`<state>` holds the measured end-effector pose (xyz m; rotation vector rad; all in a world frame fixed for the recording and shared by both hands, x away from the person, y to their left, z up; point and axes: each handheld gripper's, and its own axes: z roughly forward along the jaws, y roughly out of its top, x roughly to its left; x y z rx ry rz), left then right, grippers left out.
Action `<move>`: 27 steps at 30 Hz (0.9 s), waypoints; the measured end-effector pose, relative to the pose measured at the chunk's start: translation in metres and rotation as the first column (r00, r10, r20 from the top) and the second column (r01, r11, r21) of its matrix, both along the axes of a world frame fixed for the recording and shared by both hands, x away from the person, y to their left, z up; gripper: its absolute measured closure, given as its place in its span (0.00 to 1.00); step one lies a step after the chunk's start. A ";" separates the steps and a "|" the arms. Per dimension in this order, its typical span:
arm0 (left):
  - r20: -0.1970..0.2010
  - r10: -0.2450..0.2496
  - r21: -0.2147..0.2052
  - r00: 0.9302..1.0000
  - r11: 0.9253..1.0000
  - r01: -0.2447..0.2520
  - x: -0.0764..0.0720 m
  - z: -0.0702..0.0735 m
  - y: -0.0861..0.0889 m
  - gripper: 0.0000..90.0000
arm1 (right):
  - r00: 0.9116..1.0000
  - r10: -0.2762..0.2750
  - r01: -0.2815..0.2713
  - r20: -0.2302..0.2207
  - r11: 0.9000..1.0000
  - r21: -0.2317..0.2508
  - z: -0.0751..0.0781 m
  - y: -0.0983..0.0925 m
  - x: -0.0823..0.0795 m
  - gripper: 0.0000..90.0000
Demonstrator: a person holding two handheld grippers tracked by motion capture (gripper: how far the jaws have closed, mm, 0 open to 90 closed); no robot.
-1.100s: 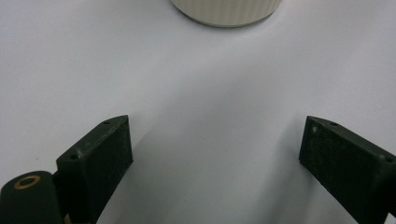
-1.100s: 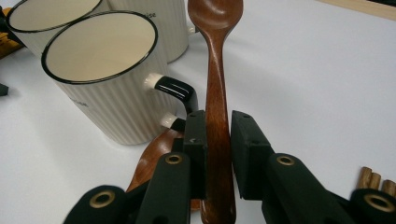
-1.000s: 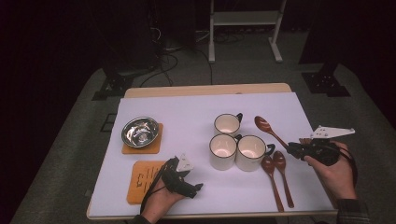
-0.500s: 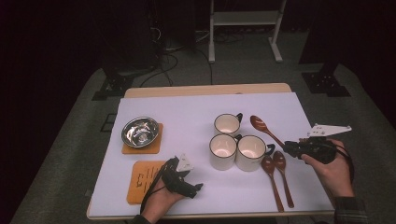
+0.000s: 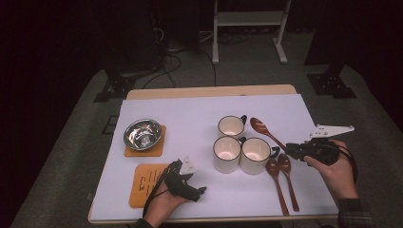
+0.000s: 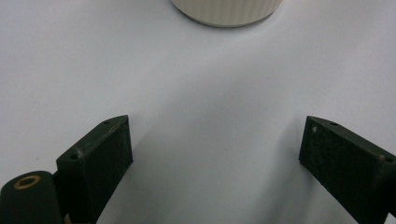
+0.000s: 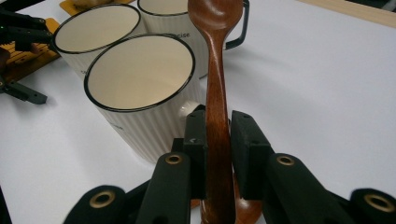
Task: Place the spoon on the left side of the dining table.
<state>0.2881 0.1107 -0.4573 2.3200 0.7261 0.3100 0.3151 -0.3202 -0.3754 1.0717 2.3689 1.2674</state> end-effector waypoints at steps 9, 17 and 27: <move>0.001 -0.005 0.001 1.000 1.000 0.005 0.000 0.000 0.000 0.09 | 1.000 0.023 -0.023 -0.003 1.000 0.001 0.002 0.006 0.002 0.85; 0.002 -0.011 0.008 1.000 1.000 0.011 0.001 0.004 0.002 0.09 | 0.999 0.045 -0.045 -0.004 0.999 0.001 0.004 0.010 0.004 0.85; -0.001 -0.039 -0.012 0.999 0.999 0.039 0.003 0.012 0.007 0.09 | 0.998 0.068 -0.068 -0.002 0.998 -0.005 0.006 0.016 0.006 0.85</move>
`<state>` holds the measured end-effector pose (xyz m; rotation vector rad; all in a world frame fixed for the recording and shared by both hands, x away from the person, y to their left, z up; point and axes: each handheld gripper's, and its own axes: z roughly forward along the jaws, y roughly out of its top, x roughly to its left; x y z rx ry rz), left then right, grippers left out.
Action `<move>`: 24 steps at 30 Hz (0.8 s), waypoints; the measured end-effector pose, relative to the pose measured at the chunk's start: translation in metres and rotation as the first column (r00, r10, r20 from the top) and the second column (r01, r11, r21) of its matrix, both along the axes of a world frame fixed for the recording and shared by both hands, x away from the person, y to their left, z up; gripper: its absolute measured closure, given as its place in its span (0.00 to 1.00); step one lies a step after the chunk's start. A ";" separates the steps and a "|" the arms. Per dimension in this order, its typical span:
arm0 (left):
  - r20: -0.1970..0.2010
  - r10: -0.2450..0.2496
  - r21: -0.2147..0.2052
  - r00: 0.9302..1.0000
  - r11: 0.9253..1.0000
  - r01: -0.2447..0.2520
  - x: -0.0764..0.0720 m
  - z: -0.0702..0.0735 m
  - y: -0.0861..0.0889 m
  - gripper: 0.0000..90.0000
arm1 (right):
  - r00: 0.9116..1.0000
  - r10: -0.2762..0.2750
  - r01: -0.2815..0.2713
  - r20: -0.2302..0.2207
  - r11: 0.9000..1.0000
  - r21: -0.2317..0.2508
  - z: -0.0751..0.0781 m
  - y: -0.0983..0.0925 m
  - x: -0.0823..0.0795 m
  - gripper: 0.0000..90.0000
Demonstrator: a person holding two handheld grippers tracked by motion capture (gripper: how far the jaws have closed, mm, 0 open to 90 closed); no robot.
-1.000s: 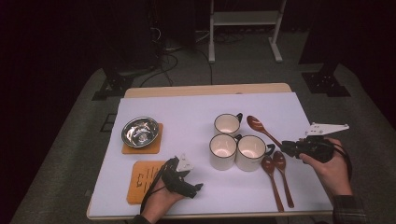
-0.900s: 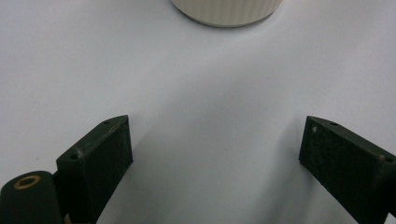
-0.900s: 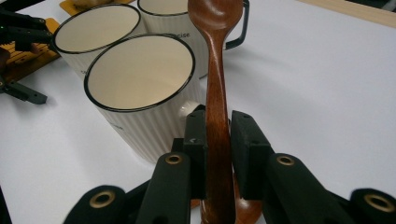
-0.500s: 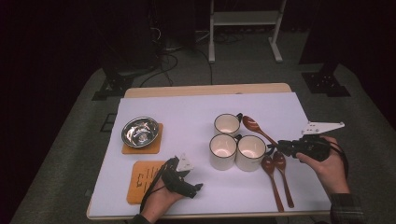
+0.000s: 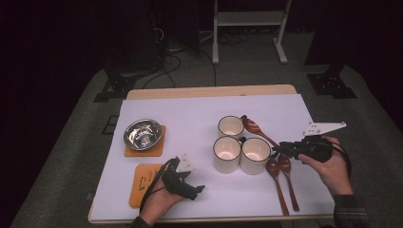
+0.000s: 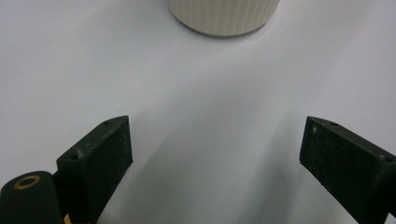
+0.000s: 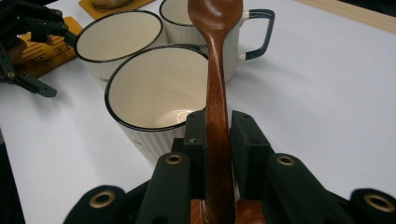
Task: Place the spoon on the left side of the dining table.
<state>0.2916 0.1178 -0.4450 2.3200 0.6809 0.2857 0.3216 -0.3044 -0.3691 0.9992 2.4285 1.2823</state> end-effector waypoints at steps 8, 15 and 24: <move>-0.019 -0.022 -0.025 1.000 0.999 0.021 0.004 0.007 0.004 0.09 | 1.000 0.016 -0.016 -0.003 1.000 0.001 0.001 0.004 0.002 0.85; -0.029 -0.040 -0.042 0.999 0.998 0.039 0.008 0.015 0.009 0.09 | 0.999 0.036 -0.036 -0.001 0.999 -0.004 0.003 0.008 0.004 0.85; -0.023 -0.068 -0.041 0.997 0.997 0.067 0.014 0.024 0.014 0.09 | 0.998 0.059 -0.059 -0.003 0.998 -0.012 0.004 0.014 0.008 0.85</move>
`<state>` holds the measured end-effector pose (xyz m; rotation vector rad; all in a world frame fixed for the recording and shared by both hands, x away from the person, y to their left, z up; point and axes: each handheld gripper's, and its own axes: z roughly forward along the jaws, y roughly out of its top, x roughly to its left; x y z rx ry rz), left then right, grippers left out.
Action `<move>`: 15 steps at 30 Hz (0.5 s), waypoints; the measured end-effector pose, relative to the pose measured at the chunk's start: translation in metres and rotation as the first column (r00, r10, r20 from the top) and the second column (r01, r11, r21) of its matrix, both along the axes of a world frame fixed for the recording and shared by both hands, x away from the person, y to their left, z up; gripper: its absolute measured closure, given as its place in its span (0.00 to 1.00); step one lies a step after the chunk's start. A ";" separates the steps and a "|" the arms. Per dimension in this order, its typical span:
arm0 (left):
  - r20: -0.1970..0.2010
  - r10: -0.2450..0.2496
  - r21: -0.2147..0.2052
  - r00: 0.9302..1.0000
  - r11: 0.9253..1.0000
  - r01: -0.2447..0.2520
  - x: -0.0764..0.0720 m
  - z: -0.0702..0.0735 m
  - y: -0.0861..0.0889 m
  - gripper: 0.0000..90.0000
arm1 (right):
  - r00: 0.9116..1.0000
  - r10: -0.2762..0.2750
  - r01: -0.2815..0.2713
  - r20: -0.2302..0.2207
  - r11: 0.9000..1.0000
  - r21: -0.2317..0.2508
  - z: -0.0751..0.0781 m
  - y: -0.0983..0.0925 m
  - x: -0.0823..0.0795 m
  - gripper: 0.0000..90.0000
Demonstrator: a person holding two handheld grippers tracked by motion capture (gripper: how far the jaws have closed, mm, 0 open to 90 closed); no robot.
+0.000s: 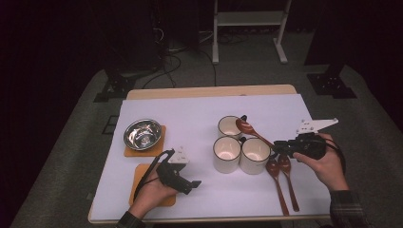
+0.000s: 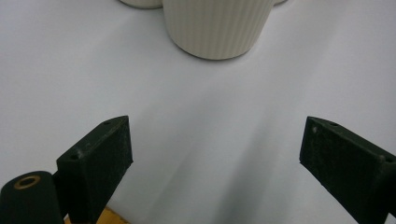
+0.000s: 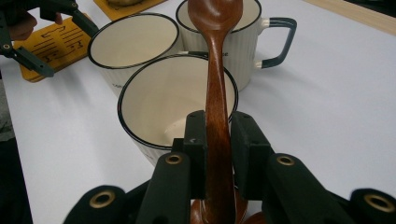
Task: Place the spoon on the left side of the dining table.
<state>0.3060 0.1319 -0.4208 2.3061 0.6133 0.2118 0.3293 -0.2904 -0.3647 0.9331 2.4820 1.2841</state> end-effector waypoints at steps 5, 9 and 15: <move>0.001 -0.008 -0.006 1.000 1.000 0.008 0.005 0.004 0.004 0.09 | 1.000 0.017 -0.017 -0.001 1.000 -0.004 0.001 0.003 0.003 0.85; -0.001 -0.007 -0.012 1.000 1.000 0.007 0.010 0.008 0.008 0.09 | 1.000 0.030 -0.030 -0.002 1.000 -0.004 0.001 0.006 0.005 0.85; 0.001 -0.024 -0.022 1.000 0.999 0.024 0.014 0.014 0.013 0.09 | 0.999 0.043 -0.043 -0.003 0.999 -0.003 0.003 0.009 0.007 0.85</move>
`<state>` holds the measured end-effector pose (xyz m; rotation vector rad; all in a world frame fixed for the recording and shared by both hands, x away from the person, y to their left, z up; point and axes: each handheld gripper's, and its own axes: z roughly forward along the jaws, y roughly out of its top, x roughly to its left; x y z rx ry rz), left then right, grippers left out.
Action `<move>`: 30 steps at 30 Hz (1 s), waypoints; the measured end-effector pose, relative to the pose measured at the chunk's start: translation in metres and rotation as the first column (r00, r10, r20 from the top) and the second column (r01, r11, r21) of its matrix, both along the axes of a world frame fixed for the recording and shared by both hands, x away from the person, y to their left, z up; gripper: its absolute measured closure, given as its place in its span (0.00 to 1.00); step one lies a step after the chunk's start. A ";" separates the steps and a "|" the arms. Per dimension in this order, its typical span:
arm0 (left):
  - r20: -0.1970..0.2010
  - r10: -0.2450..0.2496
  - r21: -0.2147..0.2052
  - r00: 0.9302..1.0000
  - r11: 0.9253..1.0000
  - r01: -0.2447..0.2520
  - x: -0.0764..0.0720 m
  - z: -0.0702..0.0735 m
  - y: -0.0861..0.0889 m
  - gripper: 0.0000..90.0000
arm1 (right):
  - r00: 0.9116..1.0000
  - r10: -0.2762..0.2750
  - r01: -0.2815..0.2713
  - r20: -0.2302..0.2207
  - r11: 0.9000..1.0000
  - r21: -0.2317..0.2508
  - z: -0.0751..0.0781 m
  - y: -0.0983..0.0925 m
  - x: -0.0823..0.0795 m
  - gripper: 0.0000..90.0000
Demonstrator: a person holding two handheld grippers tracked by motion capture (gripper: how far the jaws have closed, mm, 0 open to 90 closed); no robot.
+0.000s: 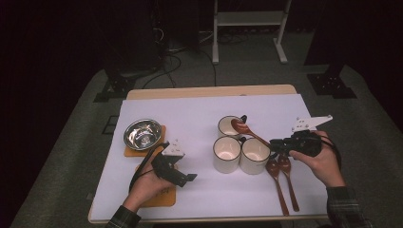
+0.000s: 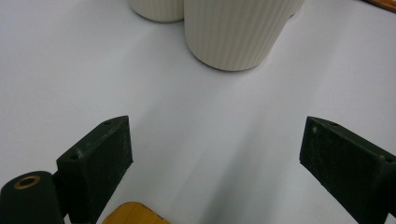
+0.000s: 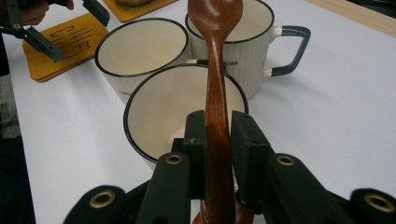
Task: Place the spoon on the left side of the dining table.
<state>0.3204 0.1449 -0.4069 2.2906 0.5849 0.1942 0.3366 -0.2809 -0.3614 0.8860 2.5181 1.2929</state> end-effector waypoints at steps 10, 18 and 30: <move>0.007 -0.036 -0.006 0.999 0.999 0.036 0.010 0.012 0.003 0.09 | 1.000 0.019 -0.019 0.005 1.000 0.001 0.003 0.004 0.004 0.85; 0.007 -0.041 -0.015 0.999 0.999 0.041 0.019 0.018 0.003 0.09 | 1.000 0.029 -0.029 0.007 1.000 -0.007 0.006 0.005 0.008 0.85; -0.014 -0.087 -0.028 0.996 0.996 0.087 0.028 0.014 0.000 0.09 | 0.998 0.058 -0.058 0.014 0.998 -0.016 0.008 0.011 0.011 0.85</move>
